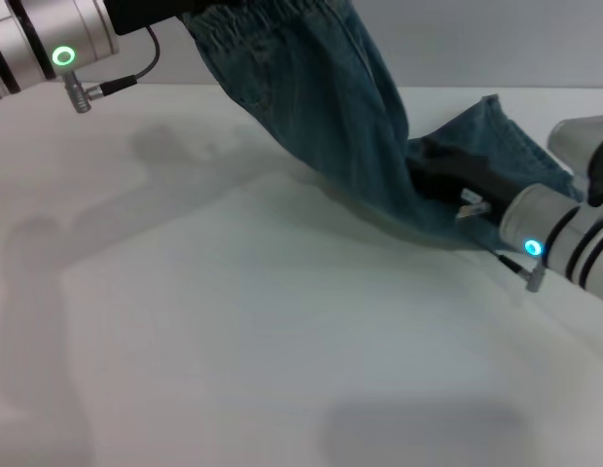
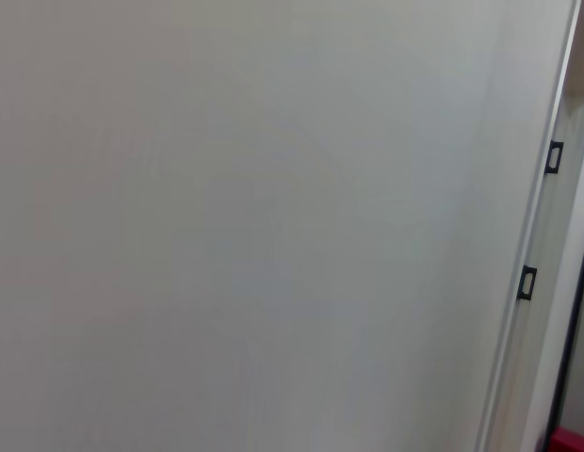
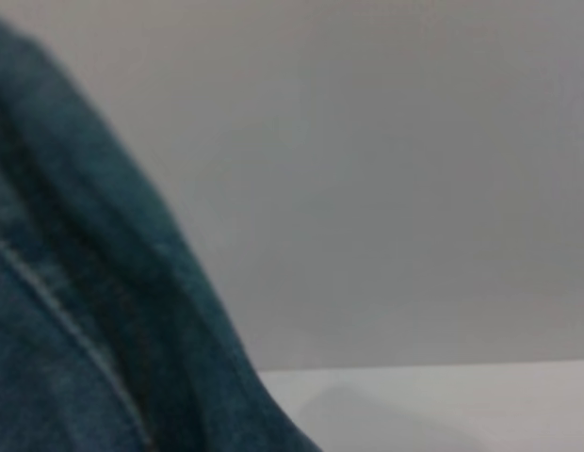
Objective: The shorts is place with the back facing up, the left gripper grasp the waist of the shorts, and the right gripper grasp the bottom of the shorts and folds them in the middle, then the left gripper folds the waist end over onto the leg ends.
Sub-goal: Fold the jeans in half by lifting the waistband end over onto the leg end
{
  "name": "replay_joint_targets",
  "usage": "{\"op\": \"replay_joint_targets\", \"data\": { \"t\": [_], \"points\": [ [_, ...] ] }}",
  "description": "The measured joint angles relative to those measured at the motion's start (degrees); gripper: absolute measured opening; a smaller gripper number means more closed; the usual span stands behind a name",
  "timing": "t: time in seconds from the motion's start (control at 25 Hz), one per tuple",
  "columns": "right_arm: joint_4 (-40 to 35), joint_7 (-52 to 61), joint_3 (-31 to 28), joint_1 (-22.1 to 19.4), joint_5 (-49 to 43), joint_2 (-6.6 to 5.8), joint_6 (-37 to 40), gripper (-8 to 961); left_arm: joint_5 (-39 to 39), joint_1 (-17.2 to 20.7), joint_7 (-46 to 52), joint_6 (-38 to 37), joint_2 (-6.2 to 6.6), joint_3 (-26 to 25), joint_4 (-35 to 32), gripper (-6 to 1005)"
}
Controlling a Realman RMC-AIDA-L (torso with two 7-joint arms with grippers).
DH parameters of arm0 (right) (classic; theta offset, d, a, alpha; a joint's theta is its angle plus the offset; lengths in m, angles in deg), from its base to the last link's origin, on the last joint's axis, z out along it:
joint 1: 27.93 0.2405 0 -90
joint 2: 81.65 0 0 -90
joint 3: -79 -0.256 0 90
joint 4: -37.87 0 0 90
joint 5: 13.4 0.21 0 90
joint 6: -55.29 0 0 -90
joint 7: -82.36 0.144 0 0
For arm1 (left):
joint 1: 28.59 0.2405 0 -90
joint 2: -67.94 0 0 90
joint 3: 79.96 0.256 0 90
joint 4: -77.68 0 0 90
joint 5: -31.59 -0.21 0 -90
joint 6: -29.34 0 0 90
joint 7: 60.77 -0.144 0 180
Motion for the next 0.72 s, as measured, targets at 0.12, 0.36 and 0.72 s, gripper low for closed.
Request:
{"op": "replay_joint_targets", "data": {
  "t": [0.12,0.36,0.72],
  "points": [
    [1.3,1.3,0.2,1.7,-2.9,0.23,0.2,651,-0.2,-0.3,-0.2,0.3,0.05,0.1,0.0,24],
    [2.8,6.3,-0.3,5.2,-9.7,0.48,1.9,652,-0.4,-0.7,-0.5,0.9,0.06,1.0,0.2,24],
    [3.9,12.2,-0.5,8.4,-14.8,0.48,6.4,651,-0.2,-0.4,-0.6,1.0,-0.01,1.4,0.4,21]
  ]
}}
